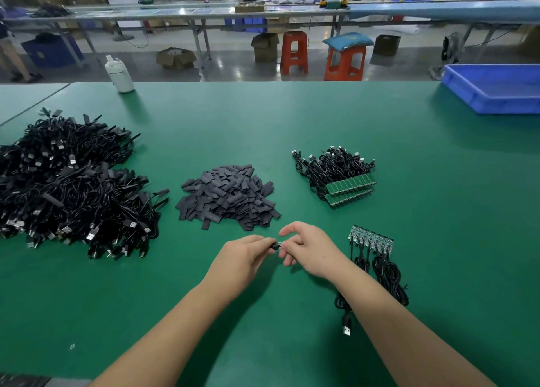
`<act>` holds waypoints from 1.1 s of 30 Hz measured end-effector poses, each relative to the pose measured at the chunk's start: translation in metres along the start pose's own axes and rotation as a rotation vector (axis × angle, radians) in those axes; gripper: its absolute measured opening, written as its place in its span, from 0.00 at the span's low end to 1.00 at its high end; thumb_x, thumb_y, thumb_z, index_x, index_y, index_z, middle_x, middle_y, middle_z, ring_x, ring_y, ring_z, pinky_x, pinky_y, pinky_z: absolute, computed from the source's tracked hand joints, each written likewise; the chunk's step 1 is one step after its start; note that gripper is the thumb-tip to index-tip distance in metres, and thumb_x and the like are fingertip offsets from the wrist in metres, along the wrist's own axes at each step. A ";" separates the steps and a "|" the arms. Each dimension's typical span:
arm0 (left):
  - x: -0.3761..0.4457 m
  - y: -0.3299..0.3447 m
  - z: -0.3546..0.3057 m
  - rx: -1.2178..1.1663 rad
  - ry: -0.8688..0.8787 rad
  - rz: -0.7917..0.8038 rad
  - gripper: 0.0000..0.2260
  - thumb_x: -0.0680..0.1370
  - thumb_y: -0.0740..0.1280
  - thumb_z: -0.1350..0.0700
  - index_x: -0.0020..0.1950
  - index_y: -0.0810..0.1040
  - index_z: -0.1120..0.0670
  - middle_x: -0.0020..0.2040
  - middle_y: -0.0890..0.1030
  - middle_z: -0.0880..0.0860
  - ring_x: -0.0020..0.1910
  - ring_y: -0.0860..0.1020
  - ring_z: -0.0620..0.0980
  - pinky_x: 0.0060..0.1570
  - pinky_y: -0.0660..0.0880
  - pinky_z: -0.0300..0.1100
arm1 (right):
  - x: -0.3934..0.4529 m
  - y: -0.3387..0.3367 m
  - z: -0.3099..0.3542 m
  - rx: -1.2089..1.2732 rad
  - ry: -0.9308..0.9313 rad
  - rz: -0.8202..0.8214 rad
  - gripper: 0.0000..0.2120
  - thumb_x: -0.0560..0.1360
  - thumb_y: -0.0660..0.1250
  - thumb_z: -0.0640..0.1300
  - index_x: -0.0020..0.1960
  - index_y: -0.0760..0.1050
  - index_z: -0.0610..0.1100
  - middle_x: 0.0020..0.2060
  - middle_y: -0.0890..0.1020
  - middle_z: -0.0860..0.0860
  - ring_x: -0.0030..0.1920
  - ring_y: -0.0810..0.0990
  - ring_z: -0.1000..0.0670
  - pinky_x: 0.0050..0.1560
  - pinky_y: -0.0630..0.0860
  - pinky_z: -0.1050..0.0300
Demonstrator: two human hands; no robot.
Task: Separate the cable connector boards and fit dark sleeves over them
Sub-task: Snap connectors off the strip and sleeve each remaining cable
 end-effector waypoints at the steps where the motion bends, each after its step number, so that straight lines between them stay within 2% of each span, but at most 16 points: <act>1: -0.001 0.000 -0.001 0.001 0.002 -0.011 0.08 0.77 0.71 0.59 0.56 0.83 0.57 0.47 0.84 0.51 0.42 0.82 0.50 0.44 0.77 0.42 | 0.000 0.000 0.000 -0.016 0.003 -0.001 0.09 0.80 0.62 0.36 0.58 0.73 0.45 0.34 0.83 0.51 0.33 0.82 0.53 0.48 0.80 0.43; 3: -0.003 0.004 -0.001 0.018 0.004 0.019 0.09 0.78 0.70 0.60 0.57 0.83 0.56 0.48 0.83 0.50 0.44 0.82 0.49 0.45 0.78 0.43 | -0.001 0.003 -0.001 -0.054 0.008 -0.001 0.12 0.81 0.61 0.36 0.62 0.73 0.44 0.36 0.84 0.50 0.36 0.83 0.52 0.50 0.81 0.44; 7: -0.004 0.019 0.004 0.162 -0.012 0.210 0.15 0.78 0.65 0.61 0.64 0.77 0.53 0.56 0.80 0.50 0.51 0.80 0.53 0.51 0.76 0.48 | -0.001 0.013 0.000 -0.202 0.008 -0.014 0.18 0.82 0.57 0.36 0.71 0.70 0.44 0.42 0.86 0.46 0.43 0.85 0.51 0.54 0.81 0.51; 11: -0.002 0.023 0.006 0.336 -0.019 0.300 0.17 0.77 0.63 0.61 0.65 0.73 0.54 0.57 0.77 0.52 0.52 0.77 0.55 0.50 0.74 0.49 | 0.000 0.018 0.003 -0.277 0.001 -0.003 0.21 0.83 0.57 0.39 0.75 0.67 0.45 0.49 0.85 0.45 0.49 0.84 0.48 0.58 0.78 0.49; 14: -0.004 0.024 0.005 0.365 0.036 0.275 0.28 0.75 0.63 0.66 0.75 0.66 0.56 0.65 0.73 0.54 0.58 0.75 0.55 0.52 0.74 0.47 | -0.001 0.020 0.003 -0.262 -0.003 -0.005 0.17 0.81 0.60 0.39 0.69 0.72 0.45 0.42 0.85 0.49 0.42 0.83 0.54 0.48 0.79 0.59; 16: 0.000 0.013 0.002 0.173 -0.024 0.121 0.32 0.76 0.63 0.68 0.79 0.58 0.55 0.75 0.64 0.51 0.65 0.72 0.49 0.58 0.73 0.43 | -0.001 0.021 0.001 -0.041 0.056 -0.046 0.16 0.80 0.61 0.37 0.68 0.74 0.41 0.41 0.85 0.48 0.38 0.82 0.55 0.46 0.80 0.60; 18: 0.001 0.005 0.007 -0.176 -0.254 -0.050 0.28 0.80 0.64 0.61 0.79 0.58 0.52 0.74 0.64 0.46 0.65 0.71 0.39 0.61 0.72 0.35 | 0.002 0.017 -0.002 0.360 0.125 -0.132 0.15 0.81 0.62 0.34 0.67 0.73 0.35 0.47 0.85 0.42 0.44 0.84 0.48 0.52 0.82 0.53; 19: -0.001 0.009 0.011 -0.401 -0.396 -0.054 0.26 0.81 0.65 0.57 0.77 0.62 0.51 0.69 0.70 0.44 0.63 0.73 0.36 0.61 0.72 0.32 | 0.004 0.014 -0.002 0.564 0.146 -0.165 0.14 0.81 0.62 0.34 0.66 0.72 0.33 0.49 0.85 0.41 0.47 0.85 0.45 0.51 0.82 0.53; 21: -0.005 0.029 0.008 -0.782 -0.554 0.091 0.17 0.80 0.67 0.55 0.68 0.71 0.51 0.57 0.80 0.45 0.54 0.79 0.40 0.59 0.74 0.38 | 0.008 0.011 0.001 0.951 0.135 -0.182 0.12 0.82 0.60 0.33 0.64 0.71 0.31 0.50 0.84 0.40 0.48 0.86 0.45 0.47 0.83 0.55; 24: -0.009 0.036 0.005 -0.913 -0.607 0.102 0.10 0.80 0.66 0.62 0.61 0.73 0.57 0.42 0.82 0.59 0.41 0.82 0.52 0.49 0.78 0.46 | 0.011 0.012 0.002 1.159 0.123 -0.172 0.12 0.82 0.59 0.35 0.65 0.68 0.33 0.50 0.85 0.41 0.49 0.86 0.46 0.45 0.84 0.55; 26: -0.008 0.030 0.009 -0.908 -0.660 0.062 0.07 0.80 0.65 0.63 0.58 0.76 0.60 0.38 0.82 0.59 0.35 0.82 0.53 0.42 0.80 0.46 | 0.013 0.010 -0.001 1.050 0.106 -0.172 0.13 0.82 0.61 0.37 0.65 0.69 0.34 0.53 0.85 0.41 0.53 0.85 0.47 0.52 0.83 0.54; 27: -0.007 0.025 0.012 -0.876 -0.665 0.071 0.05 0.80 0.66 0.63 0.55 0.78 0.59 0.37 0.82 0.57 0.34 0.81 0.52 0.41 0.80 0.45 | 0.014 0.005 -0.004 0.889 0.088 -0.190 0.13 0.82 0.62 0.38 0.66 0.71 0.36 0.56 0.84 0.42 0.55 0.84 0.48 0.55 0.81 0.56; 28: -0.006 0.016 0.017 -0.793 -0.659 0.074 0.03 0.79 0.67 0.63 0.51 0.79 0.57 0.37 0.83 0.55 0.33 0.80 0.51 0.41 0.80 0.44 | 0.015 -0.004 -0.006 0.629 0.060 -0.225 0.14 0.81 0.65 0.41 0.65 0.74 0.40 0.58 0.83 0.45 0.58 0.83 0.49 0.58 0.79 0.57; 30: -0.004 -0.017 0.039 -0.466 -0.637 -0.006 0.04 0.78 0.70 0.59 0.46 0.80 0.51 0.38 0.84 0.49 0.33 0.81 0.47 0.39 0.78 0.38 | 0.016 -0.029 -0.013 -0.100 0.006 -0.314 0.15 0.80 0.66 0.49 0.65 0.76 0.47 0.61 0.81 0.51 0.63 0.79 0.51 0.63 0.74 0.55; 31: -0.004 -0.041 0.053 -0.280 -0.627 -0.076 0.03 0.77 0.71 0.57 0.47 0.80 0.49 0.39 0.84 0.47 0.33 0.81 0.46 0.36 0.77 0.35 | 0.014 -0.042 -0.019 -0.432 0.015 -0.354 0.17 0.80 0.65 0.51 0.67 0.75 0.48 0.64 0.79 0.52 0.67 0.75 0.49 0.67 0.71 0.51; 33: -0.009 -0.094 0.089 0.028 -0.627 -0.191 0.05 0.77 0.70 0.55 0.52 0.82 0.50 0.41 0.84 0.48 0.33 0.80 0.46 0.36 0.76 0.36 | 0.010 -0.068 -0.041 -0.828 0.106 -0.401 0.21 0.81 0.61 0.55 0.72 0.71 0.48 0.71 0.73 0.51 0.74 0.65 0.46 0.73 0.62 0.47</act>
Point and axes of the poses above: each hand's wrist, its own x-axis towards the middle knuckle, its own y-axis out of the palm, z = x × y, the point moved 6 cm from there along x, towards the middle knuckle
